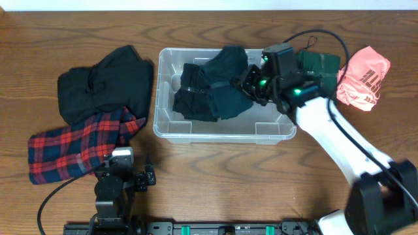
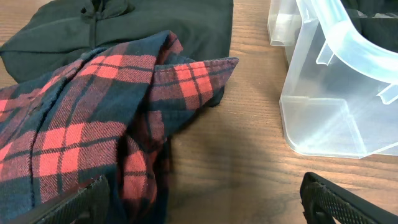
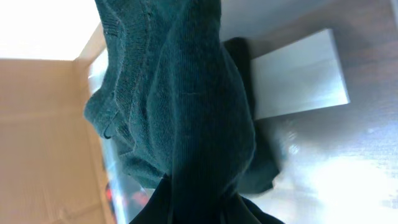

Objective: Pack container
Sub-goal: 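Place the navy garment in the bin beside the black one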

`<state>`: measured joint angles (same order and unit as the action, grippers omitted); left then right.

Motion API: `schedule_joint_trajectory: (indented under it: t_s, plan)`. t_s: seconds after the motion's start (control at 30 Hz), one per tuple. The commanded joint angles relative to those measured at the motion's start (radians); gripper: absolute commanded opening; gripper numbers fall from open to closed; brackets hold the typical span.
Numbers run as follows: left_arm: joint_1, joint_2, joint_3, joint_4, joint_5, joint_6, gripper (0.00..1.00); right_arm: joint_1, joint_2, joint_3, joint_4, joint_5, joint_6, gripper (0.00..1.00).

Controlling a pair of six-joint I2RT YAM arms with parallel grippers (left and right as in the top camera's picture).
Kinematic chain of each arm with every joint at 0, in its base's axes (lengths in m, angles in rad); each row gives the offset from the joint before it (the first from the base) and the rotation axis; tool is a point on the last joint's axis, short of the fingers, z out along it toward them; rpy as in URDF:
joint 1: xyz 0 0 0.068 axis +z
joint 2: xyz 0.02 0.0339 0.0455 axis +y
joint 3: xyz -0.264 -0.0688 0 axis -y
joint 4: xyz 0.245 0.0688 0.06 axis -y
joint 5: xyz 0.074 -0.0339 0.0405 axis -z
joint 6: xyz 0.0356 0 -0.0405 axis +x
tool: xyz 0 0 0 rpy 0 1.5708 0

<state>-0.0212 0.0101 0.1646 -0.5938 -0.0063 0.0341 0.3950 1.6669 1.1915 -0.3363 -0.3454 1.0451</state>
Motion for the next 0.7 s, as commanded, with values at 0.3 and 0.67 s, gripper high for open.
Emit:
schedule_joint_trajectory:
  t_s: [0.3, 0.67]
  plan:
    - [0.005, -0.007, -0.012, 0.005, -0.001, 0.014, 0.98, -0.029, 0.155, 0.000, -0.030, 0.048, -0.076, 0.49]
    - [0.005, -0.007, -0.012, 0.005, -0.001, 0.014, 0.98, -0.321, -0.337, 0.000, -0.227, 0.199, -0.483, 0.69]
